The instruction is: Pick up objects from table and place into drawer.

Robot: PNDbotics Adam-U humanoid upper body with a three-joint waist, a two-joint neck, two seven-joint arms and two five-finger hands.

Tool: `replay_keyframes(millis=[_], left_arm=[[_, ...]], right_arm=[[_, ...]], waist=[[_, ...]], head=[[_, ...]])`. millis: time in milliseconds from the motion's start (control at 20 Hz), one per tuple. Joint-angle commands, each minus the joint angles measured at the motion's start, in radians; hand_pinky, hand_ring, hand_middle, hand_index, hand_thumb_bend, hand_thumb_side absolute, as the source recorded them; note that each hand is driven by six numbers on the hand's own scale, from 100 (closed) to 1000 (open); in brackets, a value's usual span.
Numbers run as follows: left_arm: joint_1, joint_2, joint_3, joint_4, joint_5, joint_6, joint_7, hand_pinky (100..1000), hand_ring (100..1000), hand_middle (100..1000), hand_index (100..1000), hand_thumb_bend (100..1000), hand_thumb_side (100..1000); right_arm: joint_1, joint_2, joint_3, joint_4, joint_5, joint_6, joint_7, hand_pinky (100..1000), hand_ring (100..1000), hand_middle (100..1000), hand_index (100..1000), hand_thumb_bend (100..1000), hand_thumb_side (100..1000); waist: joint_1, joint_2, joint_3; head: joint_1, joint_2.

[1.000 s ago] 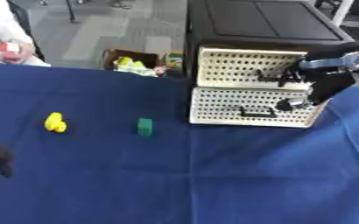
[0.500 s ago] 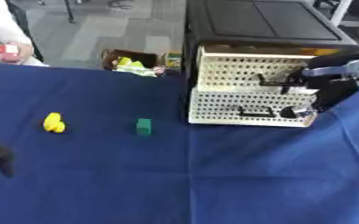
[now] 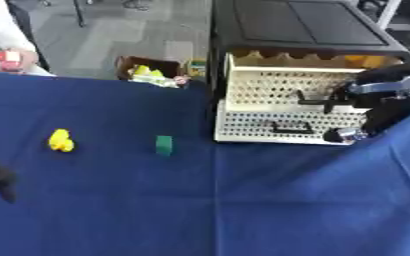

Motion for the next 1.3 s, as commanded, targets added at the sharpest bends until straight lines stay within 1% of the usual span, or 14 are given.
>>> replay_keyframes(millis=[50, 200, 300, 450, 600, 1100, 1300], left_arm=[[-0.010, 0.018, -0.001, -0.020, -0.004, 0.003, 0.000, 440, 582, 522, 802, 100, 819], [-0.010, 0.018, -0.001, -0.020, -0.004, 0.005, -0.001, 439, 581, 521, 803, 100, 823], [-0.010, 0.017, -0.001, -0.020, -0.004, 0.006, -0.002, 439, 581, 520, 802, 100, 822], [-0.008, 0.017, -0.001, -0.020, -0.003, 0.007, -0.001, 438, 580, 520, 802, 100, 822], [-0.007, 0.017, 0.000, -0.020, -0.002, 0.008, 0.000, 438, 580, 520, 802, 100, 821], [-0.006, 0.015, 0.000, -0.020, -0.004, 0.009, -0.001, 437, 579, 519, 800, 100, 824], [-0.006, 0.014, 0.001, -0.020, -0.006, 0.008, -0.002, 436, 579, 519, 800, 100, 823]], right_arm=[[0.002, -0.056, -0.012, -0.051, -0.021, 0.014, -0.007, 292, 100, 100, 850, 412, 791], [0.026, -0.075, -0.016, -0.090, -0.038, 0.022, -0.010, 290, 100, 100, 877, 409, 789], [0.033, -0.080, -0.017, -0.112, -0.047, 0.027, -0.007, 291, 100, 100, 874, 411, 788], [-0.012, -0.042, -0.007, -0.084, -0.038, 0.041, 0.010, 293, 100, 100, 879, 408, 787], [-0.035, -0.021, 0.000, -0.059, -0.032, 0.033, 0.021, 293, 100, 100, 889, 404, 787], [-0.024, -0.033, -0.009, -0.081, -0.036, 0.027, 0.014, 292, 100, 100, 881, 408, 789], [-0.024, -0.030, -0.004, -0.069, -0.028, 0.026, 0.022, 284, 100, 100, 884, 412, 791]], waist=[[0.001, -0.023, -0.001], [0.001, -0.023, -0.001], [0.000, -0.023, 0.000], [0.001, -0.026, -0.001], [0.002, -0.027, -0.003], [0.003, -0.026, -0.005], [0.003, -0.025, -0.002]], head=[[-0.003, -0.016], [-0.004, -0.019], [-0.006, -0.018], [-0.005, -0.017], [-0.003, -0.016], [-0.004, -0.019], [-0.005, -0.019]])
